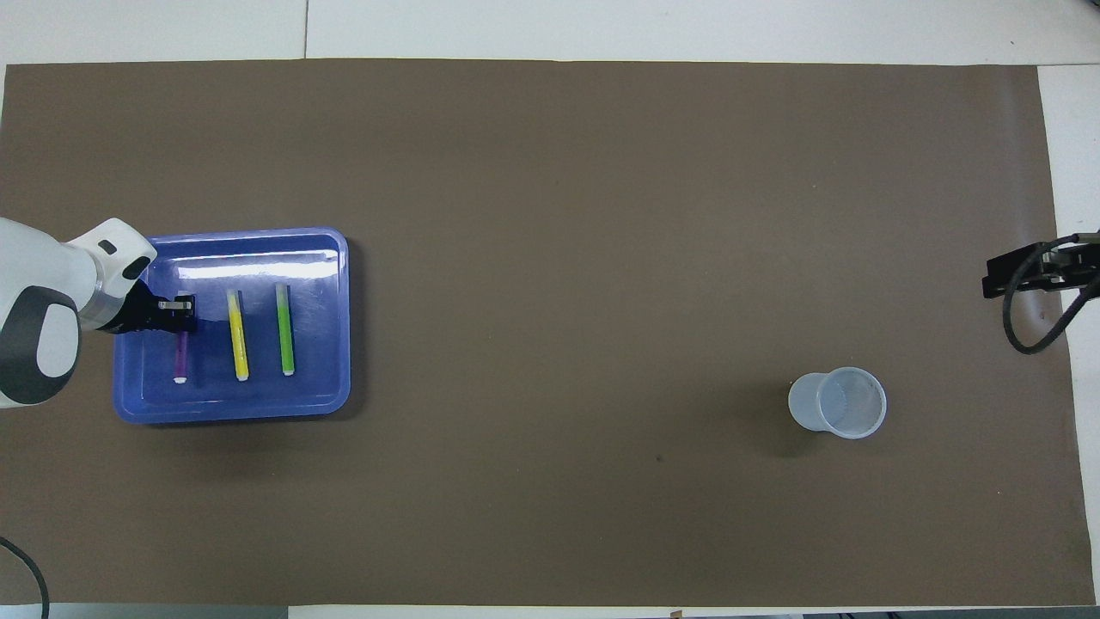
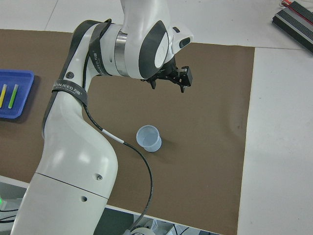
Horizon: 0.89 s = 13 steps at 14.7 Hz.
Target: Right arm passes pens to left for tray arrangement
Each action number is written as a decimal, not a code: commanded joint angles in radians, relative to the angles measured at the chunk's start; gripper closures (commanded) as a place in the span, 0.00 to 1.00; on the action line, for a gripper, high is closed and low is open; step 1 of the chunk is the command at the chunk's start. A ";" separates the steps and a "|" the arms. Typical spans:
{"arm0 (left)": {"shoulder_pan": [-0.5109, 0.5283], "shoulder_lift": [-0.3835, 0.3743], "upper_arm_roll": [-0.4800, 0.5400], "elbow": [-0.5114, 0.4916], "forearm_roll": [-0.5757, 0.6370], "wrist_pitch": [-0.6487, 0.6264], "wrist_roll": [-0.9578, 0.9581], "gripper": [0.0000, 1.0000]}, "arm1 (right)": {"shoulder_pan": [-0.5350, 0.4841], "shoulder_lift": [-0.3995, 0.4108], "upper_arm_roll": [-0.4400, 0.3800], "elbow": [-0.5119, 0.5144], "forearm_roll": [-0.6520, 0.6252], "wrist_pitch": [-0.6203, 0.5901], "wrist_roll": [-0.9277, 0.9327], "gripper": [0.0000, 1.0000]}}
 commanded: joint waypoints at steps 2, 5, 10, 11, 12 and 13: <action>0.009 0.003 -0.005 -0.010 0.022 0.017 -0.002 0.00 | -0.003 -0.025 0.008 -0.024 0.013 0.021 -0.013 0.00; 0.009 0.003 -0.005 -0.010 0.021 0.014 -0.003 0.00 | 0.003 -0.025 0.008 -0.021 0.011 0.032 -0.010 0.00; -0.011 -0.005 -0.011 0.080 0.010 -0.145 -0.026 0.00 | -0.004 -0.031 0.008 -0.021 0.013 0.027 -0.013 0.00; -0.037 -0.008 -0.024 0.149 0.010 -0.250 -0.044 0.00 | -0.004 -0.032 0.006 -0.023 0.013 0.024 -0.013 0.00; -0.081 -0.010 -0.030 0.224 0.010 -0.358 -0.058 0.00 | -0.004 -0.032 0.006 -0.023 0.013 0.024 -0.013 0.00; -0.123 -0.014 -0.031 0.279 0.010 -0.442 -0.072 0.00 | -0.001 -0.032 0.006 -0.023 0.013 0.024 -0.013 0.00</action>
